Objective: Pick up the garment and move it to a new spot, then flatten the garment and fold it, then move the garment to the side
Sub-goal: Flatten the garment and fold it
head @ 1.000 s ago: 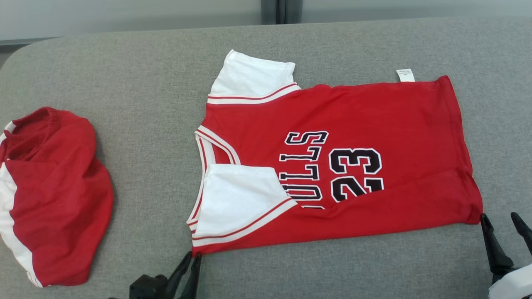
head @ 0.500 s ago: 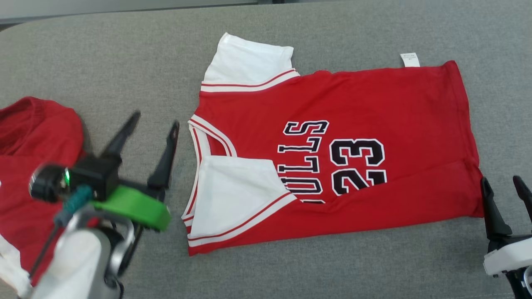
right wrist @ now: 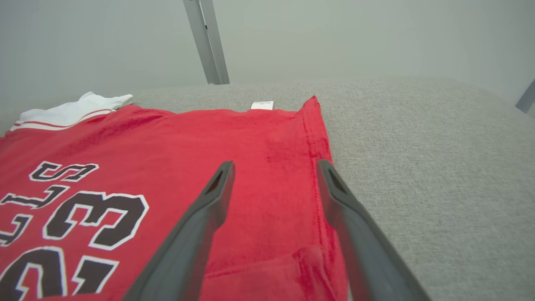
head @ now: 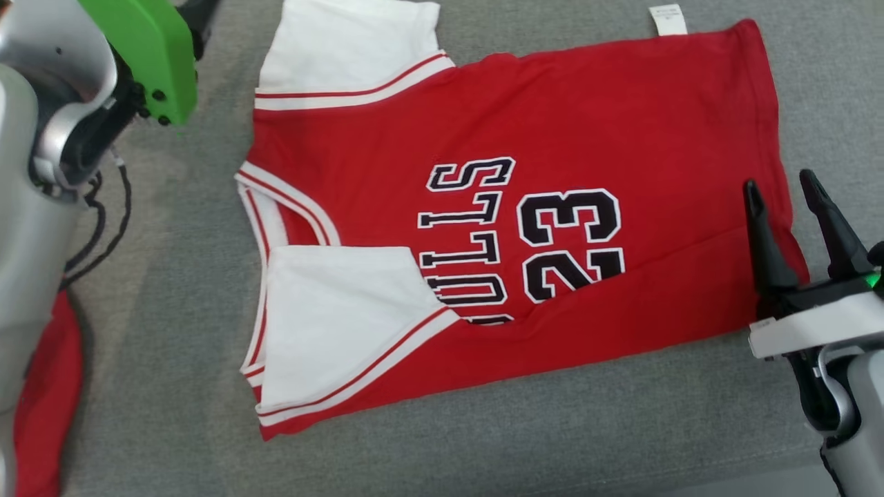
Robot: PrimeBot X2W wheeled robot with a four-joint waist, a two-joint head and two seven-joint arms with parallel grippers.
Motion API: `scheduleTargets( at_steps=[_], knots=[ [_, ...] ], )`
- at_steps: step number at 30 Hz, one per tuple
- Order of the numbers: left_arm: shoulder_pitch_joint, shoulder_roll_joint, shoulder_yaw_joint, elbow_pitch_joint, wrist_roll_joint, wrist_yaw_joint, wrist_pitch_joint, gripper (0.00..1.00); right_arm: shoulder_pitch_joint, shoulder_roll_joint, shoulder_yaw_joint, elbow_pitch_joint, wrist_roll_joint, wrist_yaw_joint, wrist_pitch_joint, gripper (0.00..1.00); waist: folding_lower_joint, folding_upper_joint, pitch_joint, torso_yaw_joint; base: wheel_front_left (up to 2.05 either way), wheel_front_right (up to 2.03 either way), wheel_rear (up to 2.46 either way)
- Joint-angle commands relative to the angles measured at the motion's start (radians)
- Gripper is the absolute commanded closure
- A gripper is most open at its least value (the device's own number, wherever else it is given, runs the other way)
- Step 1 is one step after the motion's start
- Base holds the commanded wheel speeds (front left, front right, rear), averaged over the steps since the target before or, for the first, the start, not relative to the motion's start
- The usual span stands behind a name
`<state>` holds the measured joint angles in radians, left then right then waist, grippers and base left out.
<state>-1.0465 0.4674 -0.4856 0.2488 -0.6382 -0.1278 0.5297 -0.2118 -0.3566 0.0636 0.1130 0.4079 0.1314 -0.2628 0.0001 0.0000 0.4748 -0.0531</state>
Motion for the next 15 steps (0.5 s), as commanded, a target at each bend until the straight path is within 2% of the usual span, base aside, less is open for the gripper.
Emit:
scheduleTargets(
  at_steps=[1,5,15],
  knots=[
    [-0.033,0.017,-0.018,0.03,-0.026,-0.003,0.014,0.0,-0.024,0.01,0.005,-0.008,-0.007,-0.001,-0.002,0.0,-0.0001,0.0,0.085,-0.089,0.0,0.0,0.0],
    [-0.102,0.053,-0.068,0.113,-0.081,-0.003,0.034,0.0,-0.057,0.023,0.017,-0.03,-0.01,-0.001,-0.002,0.0,-0.0001,0.0,0.114,-0.126,0.0,0.0,0.0],
    [-0.195,0.133,-0.18,0.262,-0.138,-0.003,-0.011,0.0,-0.073,0.06,0.025,-0.071,-0.005,-0.001,-0.002,0.0,-0.0001,0.0,0.158,-0.189,0.0,0.0,0.0]
  ],
)
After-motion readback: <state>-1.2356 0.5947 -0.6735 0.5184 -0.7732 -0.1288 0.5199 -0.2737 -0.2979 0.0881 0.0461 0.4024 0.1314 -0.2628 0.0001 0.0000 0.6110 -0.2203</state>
